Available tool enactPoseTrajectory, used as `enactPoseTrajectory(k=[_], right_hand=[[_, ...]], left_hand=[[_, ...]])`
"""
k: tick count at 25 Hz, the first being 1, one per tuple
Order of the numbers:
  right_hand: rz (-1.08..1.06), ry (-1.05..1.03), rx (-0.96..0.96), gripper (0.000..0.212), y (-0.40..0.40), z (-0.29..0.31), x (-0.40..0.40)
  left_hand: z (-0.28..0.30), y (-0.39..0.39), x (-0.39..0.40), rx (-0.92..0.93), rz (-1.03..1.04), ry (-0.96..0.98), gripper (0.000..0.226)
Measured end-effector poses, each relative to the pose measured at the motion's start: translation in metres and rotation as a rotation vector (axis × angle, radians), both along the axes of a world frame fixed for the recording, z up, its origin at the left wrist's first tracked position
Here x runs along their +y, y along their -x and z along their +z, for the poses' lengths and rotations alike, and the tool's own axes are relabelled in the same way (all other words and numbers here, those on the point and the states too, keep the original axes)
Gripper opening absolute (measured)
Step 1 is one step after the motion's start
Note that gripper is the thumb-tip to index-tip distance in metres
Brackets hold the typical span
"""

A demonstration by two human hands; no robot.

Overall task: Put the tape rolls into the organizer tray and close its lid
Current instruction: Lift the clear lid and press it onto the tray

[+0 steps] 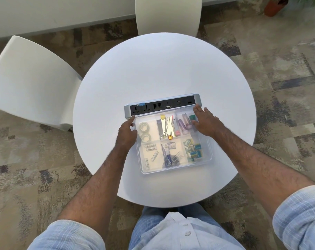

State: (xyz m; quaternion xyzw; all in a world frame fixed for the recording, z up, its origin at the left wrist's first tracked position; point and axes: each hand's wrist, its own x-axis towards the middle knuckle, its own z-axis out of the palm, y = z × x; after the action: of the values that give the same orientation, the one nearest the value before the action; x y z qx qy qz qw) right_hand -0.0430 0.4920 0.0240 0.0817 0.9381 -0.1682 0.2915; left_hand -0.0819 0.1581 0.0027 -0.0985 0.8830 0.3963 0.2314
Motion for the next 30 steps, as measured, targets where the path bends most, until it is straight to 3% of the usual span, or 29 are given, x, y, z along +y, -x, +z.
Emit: enactPoseTrajectory(k=[7, 12, 18, 22, 30], right_hand=[[-0.170, 0.165, 0.166, 0.074, -0.050, -0.003, 0.010], [-0.393, 0.296, 0.071, 0.051, -0.098, -0.008, 0.015], [-0.344, 0.286, 0.005, 0.038, -0.141, -0.008, 0.022], [-0.457, 0.380, -0.046, 0.021, -0.152, -0.005, 0.025], [-0.699, 0.544, -0.087, 0.016, -0.149, -0.006, 0.016]], left_hand=[[0.002, -0.028, -0.005, 0.083, 0.056, 0.061, 0.051], [0.001, -0.069, -0.015, 0.024, 0.061, 0.036, 0.045], [-0.004, -0.127, -0.031, -0.063, -0.026, 0.055, 0.037], [-0.002, -0.148, -0.035, -0.105, -0.016, 0.011, 0.031], [0.001, -0.165, -0.026, -0.179, 0.120, -0.121, 0.021]])
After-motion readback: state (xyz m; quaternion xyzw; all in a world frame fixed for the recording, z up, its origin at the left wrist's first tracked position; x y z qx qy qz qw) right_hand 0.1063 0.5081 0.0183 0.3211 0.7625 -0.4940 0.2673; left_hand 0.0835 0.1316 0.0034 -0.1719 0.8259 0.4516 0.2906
